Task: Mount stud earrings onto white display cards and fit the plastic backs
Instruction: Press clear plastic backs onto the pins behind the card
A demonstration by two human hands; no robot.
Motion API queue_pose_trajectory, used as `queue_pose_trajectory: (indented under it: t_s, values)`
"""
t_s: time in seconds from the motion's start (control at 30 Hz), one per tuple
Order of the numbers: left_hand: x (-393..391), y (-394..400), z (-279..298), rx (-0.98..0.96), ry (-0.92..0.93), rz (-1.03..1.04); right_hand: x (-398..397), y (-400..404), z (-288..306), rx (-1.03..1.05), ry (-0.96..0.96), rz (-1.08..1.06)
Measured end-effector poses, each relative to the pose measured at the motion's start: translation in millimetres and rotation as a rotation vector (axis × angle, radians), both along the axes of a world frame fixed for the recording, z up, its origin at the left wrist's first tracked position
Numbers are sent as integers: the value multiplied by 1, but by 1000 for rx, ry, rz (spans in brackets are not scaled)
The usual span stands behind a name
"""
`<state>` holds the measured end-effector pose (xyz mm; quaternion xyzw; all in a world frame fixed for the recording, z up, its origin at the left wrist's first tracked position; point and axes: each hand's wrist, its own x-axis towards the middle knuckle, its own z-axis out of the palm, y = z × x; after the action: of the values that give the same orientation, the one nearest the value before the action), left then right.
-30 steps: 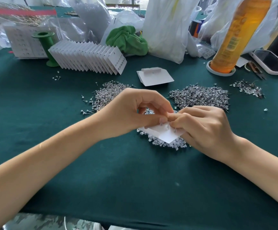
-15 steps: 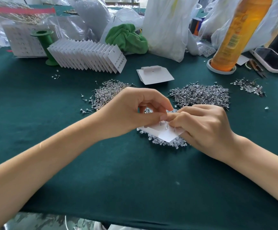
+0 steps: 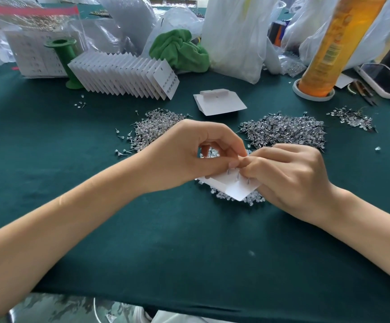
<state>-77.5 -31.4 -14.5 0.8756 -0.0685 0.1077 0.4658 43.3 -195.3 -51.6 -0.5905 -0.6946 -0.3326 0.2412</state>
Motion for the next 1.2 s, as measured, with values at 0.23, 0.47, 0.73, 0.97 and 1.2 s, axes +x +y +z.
queue_pose_trajectory:
  t_s: [0.23,0.47,0.73,0.97,1.2]
  values:
    - [1,-1,1,30,-6,3,-1,0,0,11,-12,-3]
    - [3,1,4,-4,46,-43,-2,0,1,14,-7,20]
    - [5,3,8,38,49,-76,-5,0,5,14,-14,35]
    - [8,7,6,-27,79,-72,-6,0,5,11,-99,-15]
    - [7,8,6,-355,-161,178,1,2,13,12,104,-53]
